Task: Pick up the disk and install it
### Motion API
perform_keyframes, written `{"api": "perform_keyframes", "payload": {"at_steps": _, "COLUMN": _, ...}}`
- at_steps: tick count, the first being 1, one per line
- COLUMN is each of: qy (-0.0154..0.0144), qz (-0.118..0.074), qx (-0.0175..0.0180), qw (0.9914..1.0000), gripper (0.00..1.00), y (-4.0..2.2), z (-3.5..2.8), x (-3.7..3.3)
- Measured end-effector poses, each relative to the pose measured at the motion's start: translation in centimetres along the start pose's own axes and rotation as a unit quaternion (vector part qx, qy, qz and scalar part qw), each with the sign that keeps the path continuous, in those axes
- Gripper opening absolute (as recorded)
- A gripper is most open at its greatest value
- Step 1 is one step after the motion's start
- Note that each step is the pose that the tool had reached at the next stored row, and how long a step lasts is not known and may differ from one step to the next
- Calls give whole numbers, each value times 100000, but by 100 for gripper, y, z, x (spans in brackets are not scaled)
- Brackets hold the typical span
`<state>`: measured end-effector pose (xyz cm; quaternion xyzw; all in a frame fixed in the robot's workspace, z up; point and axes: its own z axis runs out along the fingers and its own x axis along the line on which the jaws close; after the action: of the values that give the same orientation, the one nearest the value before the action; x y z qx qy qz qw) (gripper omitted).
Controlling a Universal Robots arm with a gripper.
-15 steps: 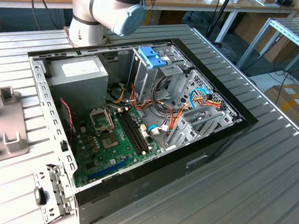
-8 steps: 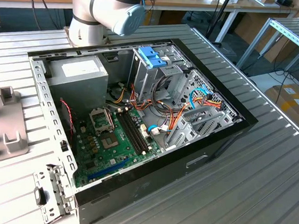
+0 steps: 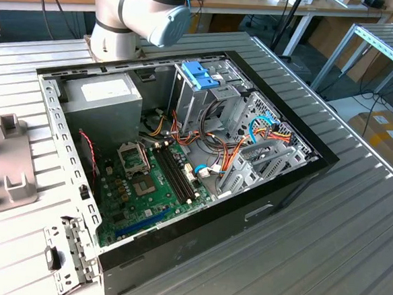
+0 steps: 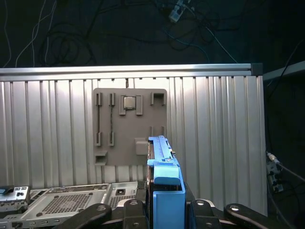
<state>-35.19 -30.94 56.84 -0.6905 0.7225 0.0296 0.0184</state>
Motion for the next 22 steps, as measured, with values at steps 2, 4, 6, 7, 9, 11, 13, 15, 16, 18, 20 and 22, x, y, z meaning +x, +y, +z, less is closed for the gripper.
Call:
{"api": "perform_keyframes", "payload": {"at_steps": 2, "qy": -3, "qz": -2, "qx": 4, "qw": 100000, "gripper": 37, "y": -10, "z": 1, "x": 8}}
{"api": "perform_keyframes", "payload": {"at_steps": 4, "qy": -1, "qz": -3, "qx": 4, "qw": 100000, "gripper": 37, "y": -18, "z": 2, "x": 15}}
{"api": "perform_keyframes", "payload": {"at_steps": 6, "qy": -2, "qz": -1, "qx": 3, "qw": 100000, "gripper": 37, "y": -25, "z": 2, "x": 19}}
{"api": "perform_keyframes", "payload": {"at_steps": 7, "qy": -2, "qz": -2, "qx": 2, "qw": 100000, "gripper": 37, "y": -28, "z": 2, "x": 22}}
{"api": "perform_keyframes", "payload": {"at_steps": 9, "qy": -1, "qz": -2, "qx": 1, "qw": 100000, "gripper": 37, "y": -38, "z": 2, "x": 27}}
{"api": "perform_keyframes", "payload": {"at_steps": 11, "qy": -2, "qz": -1, "qx": 4, "qw": 100000, "gripper": 37, "y": -45, "z": 3, "x": 32}}
{"api": "perform_keyframes", "payload": {"at_steps": 13, "qy": -3, "qz": -1, "qx": 3, "qw": 100000, "gripper": 37, "y": -54, "z": 3, "x": 37}}
{"api": "perform_keyframes", "payload": {"at_steps": 15, "qy": -1, "qz": -1, "qx": 3, "qw": 100000, "gripper": 37, "y": -66, "z": 4, "x": 48}}
{"api": "perform_keyframes", "payload": {"at_steps": 16, "qy": -1, "qz": -2, "qx": 2, "qw": 100000, "gripper": 37, "y": -69, "z": 3, "x": 51}}
{"api": "perform_keyframes", "payload": {"at_steps": 18, "qy": 0, "qz": -2, "qx": -2, "qw": 100000, "gripper": 37, "y": -75, "z": 3, "x": 58}}
{"api": "perform_keyframes", "payload": {"at_steps": 20, "qy": 0, "qz": 0, "qx": -3, "qw": 100000, "gripper": 37, "y": -83, "z": 4, "x": 65}}
{"api": "perform_keyframes", "payload": {"at_steps": 22, "qy": -3, "qz": 1, "qx": 6, "qw": 100000, "gripper": 37, "y": -90, "z": 5, "x": 74}}
